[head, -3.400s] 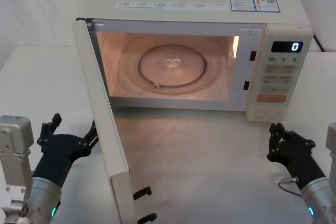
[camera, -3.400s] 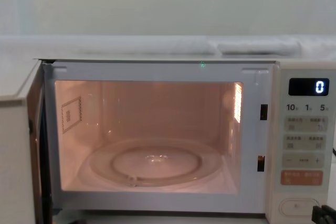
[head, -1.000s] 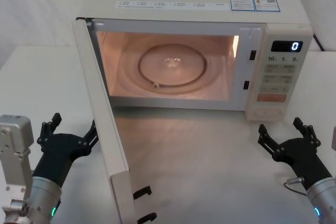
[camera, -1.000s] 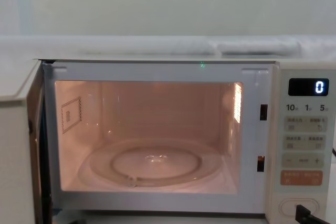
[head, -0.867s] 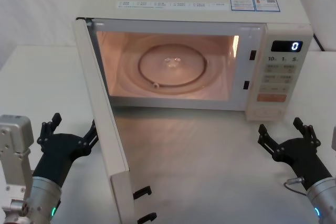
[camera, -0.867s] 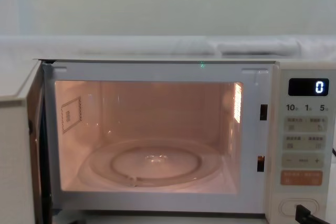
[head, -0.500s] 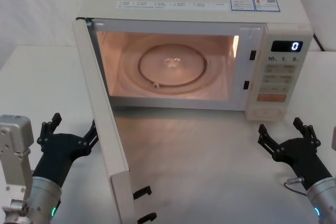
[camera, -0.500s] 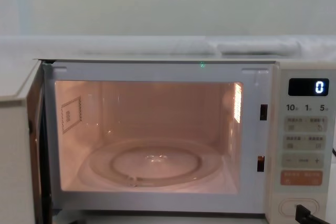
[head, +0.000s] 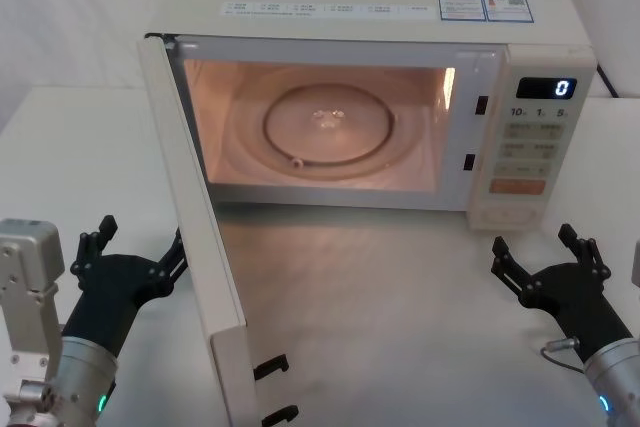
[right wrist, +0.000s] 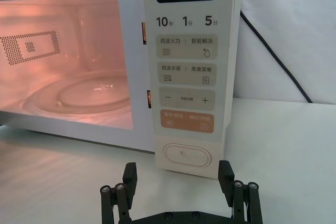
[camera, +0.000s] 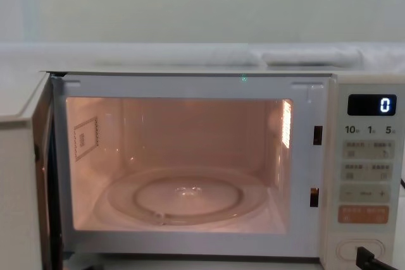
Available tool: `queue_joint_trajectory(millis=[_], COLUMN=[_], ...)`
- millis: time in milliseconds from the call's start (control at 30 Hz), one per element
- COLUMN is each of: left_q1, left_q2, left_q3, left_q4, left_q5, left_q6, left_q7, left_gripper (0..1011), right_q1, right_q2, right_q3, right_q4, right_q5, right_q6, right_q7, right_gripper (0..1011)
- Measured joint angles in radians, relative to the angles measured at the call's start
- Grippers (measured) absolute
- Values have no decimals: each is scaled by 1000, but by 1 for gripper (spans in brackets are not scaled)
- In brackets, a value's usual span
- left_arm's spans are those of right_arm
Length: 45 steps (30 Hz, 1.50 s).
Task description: Press the button to open the microwave door with one hand; close the microwave door with the other hand.
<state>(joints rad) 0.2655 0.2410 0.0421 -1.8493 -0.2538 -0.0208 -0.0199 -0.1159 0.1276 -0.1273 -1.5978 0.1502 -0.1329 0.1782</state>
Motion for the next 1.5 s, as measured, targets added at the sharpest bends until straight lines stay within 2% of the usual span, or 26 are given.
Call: queue_joint_trajectory(millis=[1500], left_q1=[0], left_q2=[0], left_q3=[0], left_q4=[0], left_q5=[0], left_q6=[0], left_q7=[0], left_gripper=[1001], right_q1=[0], right_q2=[0], right_q3=[0], right_q4=[0], right_q5=[0], right_q6=[0], right_q7=[0], right_gripper=[1002])
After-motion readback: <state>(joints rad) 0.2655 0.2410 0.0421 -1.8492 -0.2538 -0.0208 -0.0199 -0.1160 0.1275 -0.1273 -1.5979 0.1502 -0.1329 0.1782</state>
